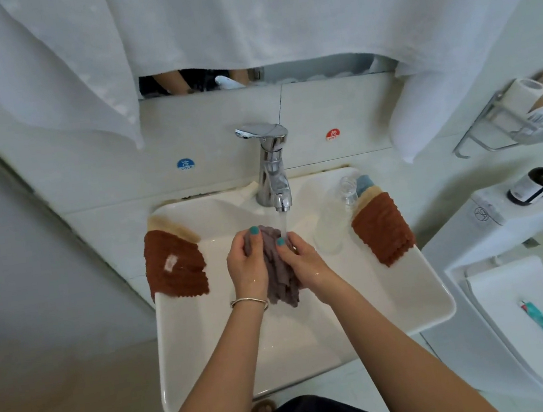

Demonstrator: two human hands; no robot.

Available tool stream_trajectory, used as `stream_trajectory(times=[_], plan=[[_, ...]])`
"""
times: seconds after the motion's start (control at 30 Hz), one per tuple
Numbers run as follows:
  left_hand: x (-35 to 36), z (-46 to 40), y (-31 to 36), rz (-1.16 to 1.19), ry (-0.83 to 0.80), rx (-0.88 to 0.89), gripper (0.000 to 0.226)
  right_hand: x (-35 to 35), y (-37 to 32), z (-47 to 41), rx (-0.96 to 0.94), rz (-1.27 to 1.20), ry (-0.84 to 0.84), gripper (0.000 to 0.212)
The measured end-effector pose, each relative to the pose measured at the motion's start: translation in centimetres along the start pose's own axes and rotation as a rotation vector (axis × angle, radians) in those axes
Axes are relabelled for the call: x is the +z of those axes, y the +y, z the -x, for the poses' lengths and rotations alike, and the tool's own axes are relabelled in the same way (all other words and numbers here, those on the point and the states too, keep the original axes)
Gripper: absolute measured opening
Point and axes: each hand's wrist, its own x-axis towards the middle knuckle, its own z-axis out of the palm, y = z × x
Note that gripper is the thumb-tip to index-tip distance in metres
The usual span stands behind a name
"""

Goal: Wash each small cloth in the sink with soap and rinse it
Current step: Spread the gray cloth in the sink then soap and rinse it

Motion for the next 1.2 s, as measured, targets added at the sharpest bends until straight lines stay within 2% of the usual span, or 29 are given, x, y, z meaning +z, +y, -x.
stream_trajectory(times=[0.07, 0.17, 0.3, 0.4, 0.5, 0.63, 0.8, 0.87, 0.93, 1.03, 1.2], plan=[[-0.1, -0.1, -0.2, 0.009, -0.039, -0.038, 0.018, 0.2, -0.1, -0.4, -0.093, 0.057, 0.099, 0.027], [0.8, 0.1, -0.4, -0.001, -0.163, -0.066, 0.019, 0.4, -0.5, -0.5, -0.163, 0.007, 0.240, 0.027], [2.3, 0.6, -0.3, -0.116, -0.174, -0.020, 0.012, 1.4, -0.4, -0.4, -0.200, -0.039, 0.264, 0.013], [2.5, 0.6, 0.2, -0.166, -0.132, 0.072, 0.005, 1.8, -0.2, -0.8, -0.206, 0.037, 0.270, 0.020], [2.7, 0.4, 0.5, -0.159, -0.103, 0.081, 0.018, 1.7, -1.1, -0.8, -0.127, 0.031, 0.253, 0.024], [3.3, 0.1, 0.2, -0.123, -0.122, -0.032, 0.034, 1.7, -1.2, -1.4, -0.090, 0.007, 0.307, 0.024], [4.1, -0.8, 0.7, -0.136, -0.073, -0.158, 0.037, 1.2, -0.9, -2.2, -0.025, 0.209, 0.325, 0.026], [4.3, -1.1, 1.0, -0.246, -0.092, -0.127, 0.040, 0.8, -1.1, -2.4, -0.029, 0.328, 0.330, 0.025], [4.6, -1.2, 1.1, -0.311, -0.125, -0.009, 0.045, 0.1, -1.3, -2.4, -0.045, 0.411, 0.337, 0.029], [5.2, -0.5, 1.4, -0.329, -0.176, 0.065, 0.045, -0.7, -1.4, -1.9, -0.062, 0.334, 0.364, 0.035], [4.1, 0.3, 1.2, -0.049, -0.133, -0.046, 0.033, -0.4, -1.6, -1.1, -0.039, -0.015, 0.341, 0.025]])
